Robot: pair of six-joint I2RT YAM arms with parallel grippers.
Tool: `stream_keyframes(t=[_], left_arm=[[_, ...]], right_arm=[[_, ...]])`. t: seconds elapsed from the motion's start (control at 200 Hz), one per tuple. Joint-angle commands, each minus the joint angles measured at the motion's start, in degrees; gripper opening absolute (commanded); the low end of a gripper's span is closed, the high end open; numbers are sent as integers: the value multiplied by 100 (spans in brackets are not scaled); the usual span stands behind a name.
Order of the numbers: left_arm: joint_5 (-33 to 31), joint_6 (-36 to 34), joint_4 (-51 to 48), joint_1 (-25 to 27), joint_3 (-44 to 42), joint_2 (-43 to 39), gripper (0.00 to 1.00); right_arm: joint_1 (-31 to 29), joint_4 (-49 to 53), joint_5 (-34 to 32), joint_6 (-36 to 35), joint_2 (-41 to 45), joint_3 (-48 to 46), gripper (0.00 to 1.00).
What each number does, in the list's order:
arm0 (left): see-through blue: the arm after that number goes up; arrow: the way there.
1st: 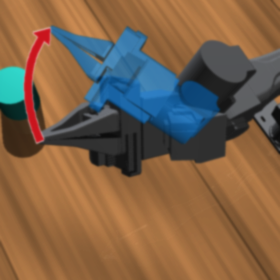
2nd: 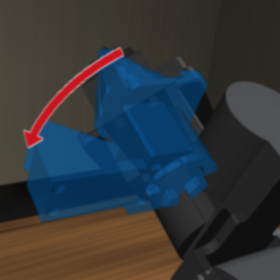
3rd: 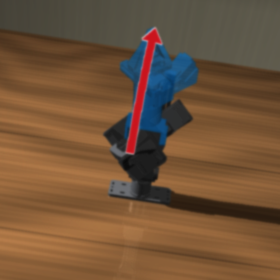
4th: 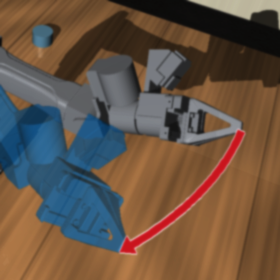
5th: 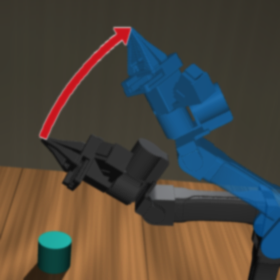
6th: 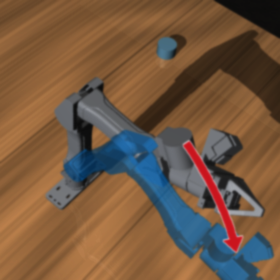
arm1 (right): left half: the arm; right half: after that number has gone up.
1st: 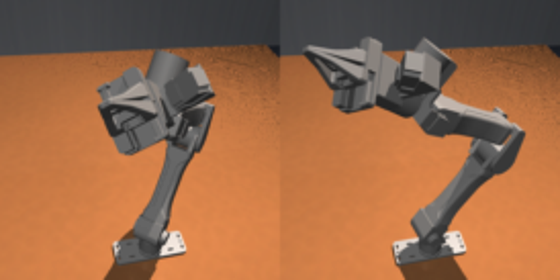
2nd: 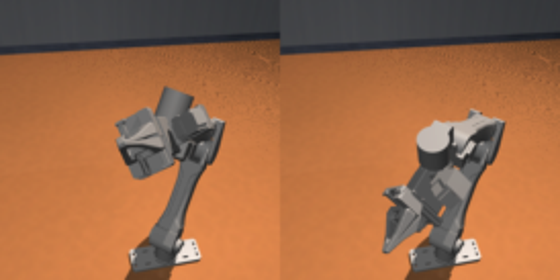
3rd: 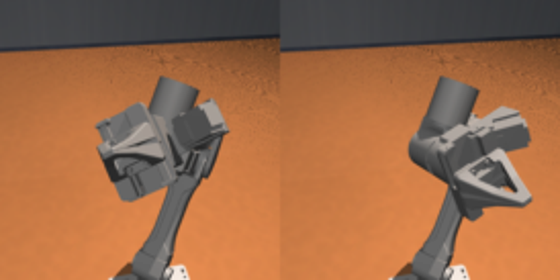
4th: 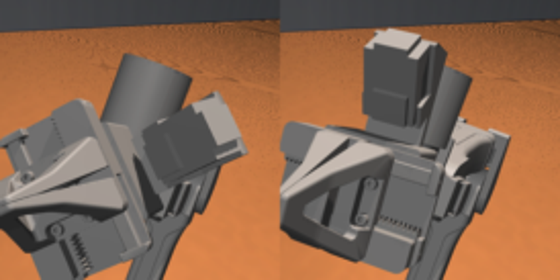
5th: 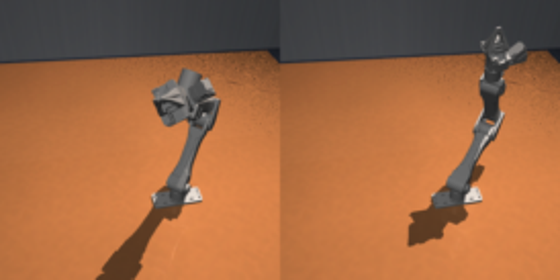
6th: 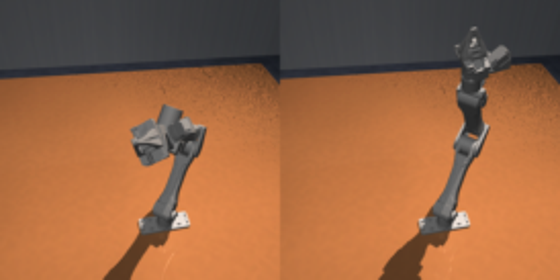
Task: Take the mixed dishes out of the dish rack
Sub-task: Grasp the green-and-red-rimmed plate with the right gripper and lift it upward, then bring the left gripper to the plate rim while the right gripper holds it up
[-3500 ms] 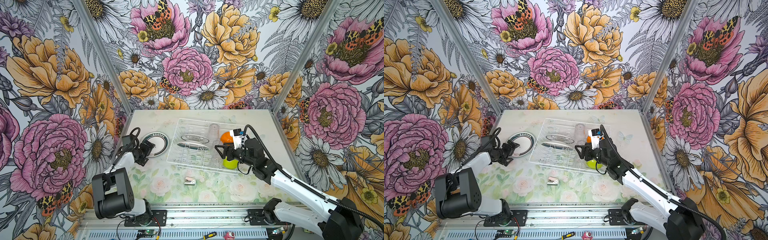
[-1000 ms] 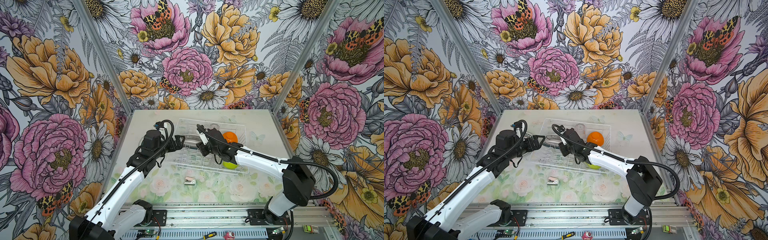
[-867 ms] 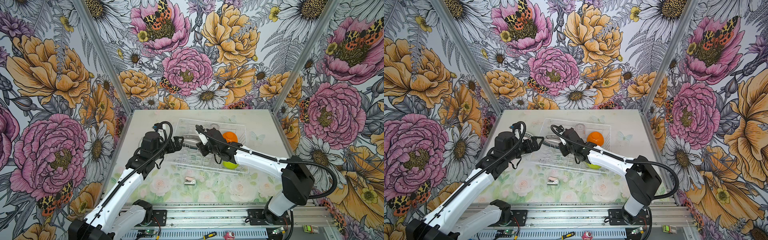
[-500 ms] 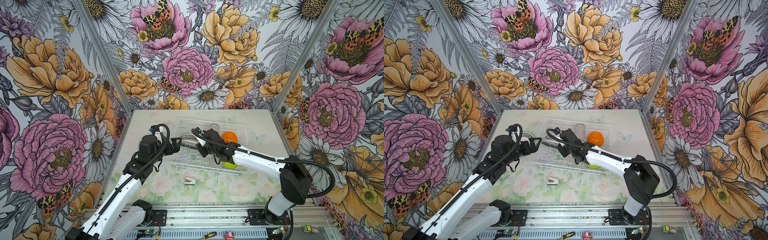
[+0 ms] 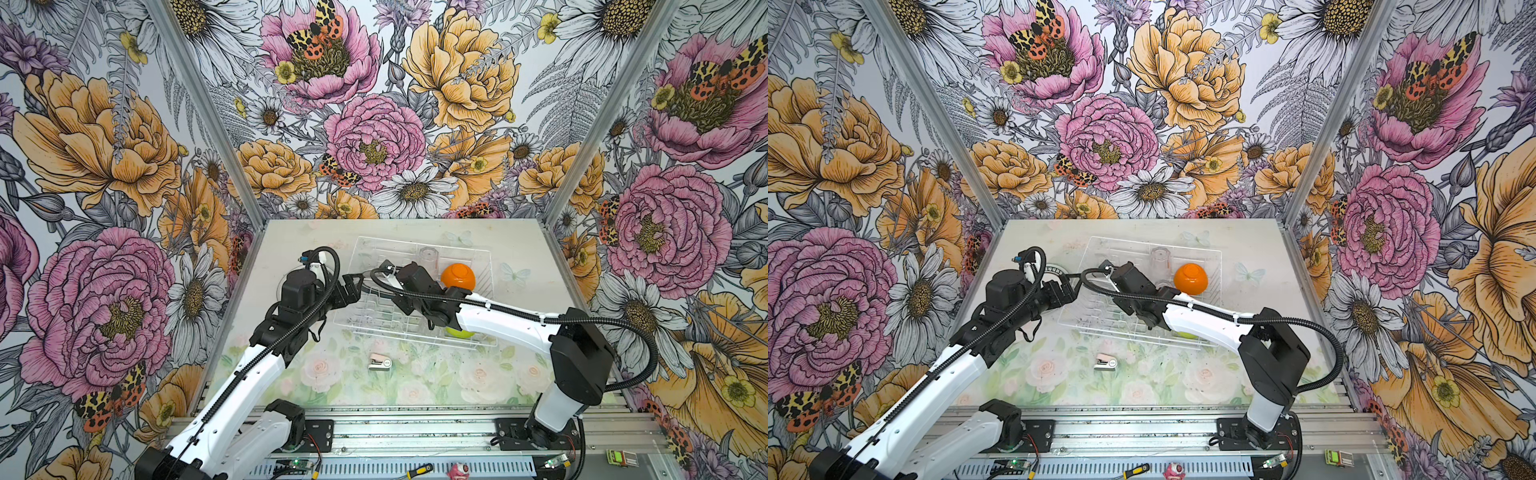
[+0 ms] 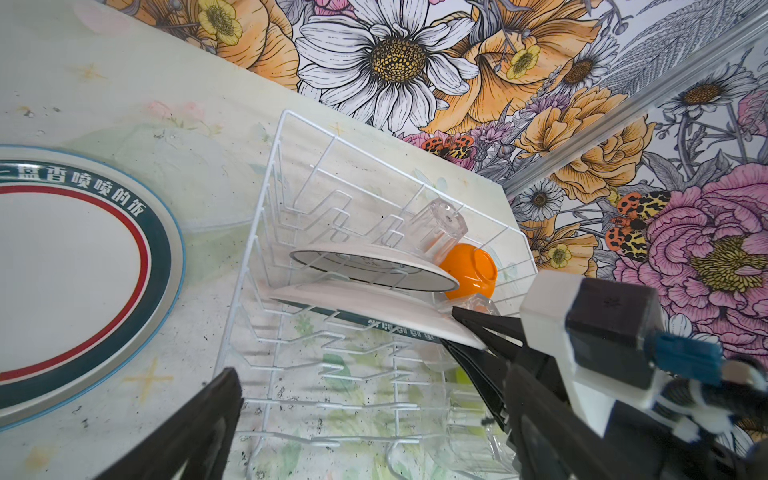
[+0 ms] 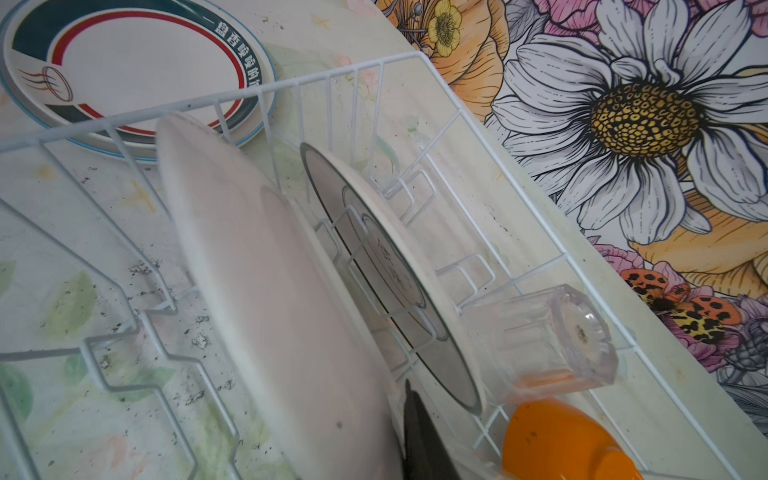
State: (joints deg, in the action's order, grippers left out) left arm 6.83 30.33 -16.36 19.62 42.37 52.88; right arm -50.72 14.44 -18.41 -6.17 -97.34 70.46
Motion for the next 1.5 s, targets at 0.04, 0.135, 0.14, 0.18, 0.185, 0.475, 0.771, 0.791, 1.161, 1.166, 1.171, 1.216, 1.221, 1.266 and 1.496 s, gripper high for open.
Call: stream_keyframes(t=[0.04, 0.135, 0.14, 0.18, 0.185, 0.475, 0.771, 0.791, 1.161, 1.166, 1.171, 1.216, 1.221, 1.266, 1.496], left_arm=[[52, 164, 327, -45, -124, 20, 99], [134, 227, 454, -46, -184, 4, 99], [139, 232, 456, -46, -189, 3, 99], [126, 252, 487, -46, -219, -6, 99], [126, 253, 490, -46, -224, -6, 99], [64, 269, 475, -59, -265, -65, 99], [-24, 369, 594, -54, -352, -154, 99], [-24, 377, 599, -55, -358, -155, 99], [-45, 395, 601, -63, -406, -164, 99], [-47, 395, 609, -63, -405, -164, 99], [-49, 400, 613, -63, -405, -164, 99], [-50, 396, 616, -63, -407, -164, 98], [-50, 396, 621, -63, -406, -160, 99], [-50, 404, 631, -63, -418, -151, 99], [18, 445, 713, -63, -406, 13, 98]], right_arm=[[-91, 132, -227, -63, -155, 73, 21], [-90, 130, -329, -138, -136, 56, 18], [-93, 125, -333, -143, -141, 52, 18], [-84, 121, -372, -159, -126, 65, 17], [-90, 121, -382, -162, -122, 69, 16], [-89, 116, -790, -441, -97, 184, 6], [-70, 85, -662, -358, 358, 216, 2], [-70, 71, -634, -343, 409, 222, 1], [-10, -32, -275, 81, 1042, 142, 0], [-9, -35, -276, 90, 1051, 139, 0], [-4, -36, -272, 94, 1055, 137, 0], [16, -47, -244, 137, 1130, 123, 0], [17, -51, -238, 149, 1138, 125, 0], [53, -62, -216, 208, 1200, 122, 0], [268, -112, 14, 790, 1678, 7, 0]])
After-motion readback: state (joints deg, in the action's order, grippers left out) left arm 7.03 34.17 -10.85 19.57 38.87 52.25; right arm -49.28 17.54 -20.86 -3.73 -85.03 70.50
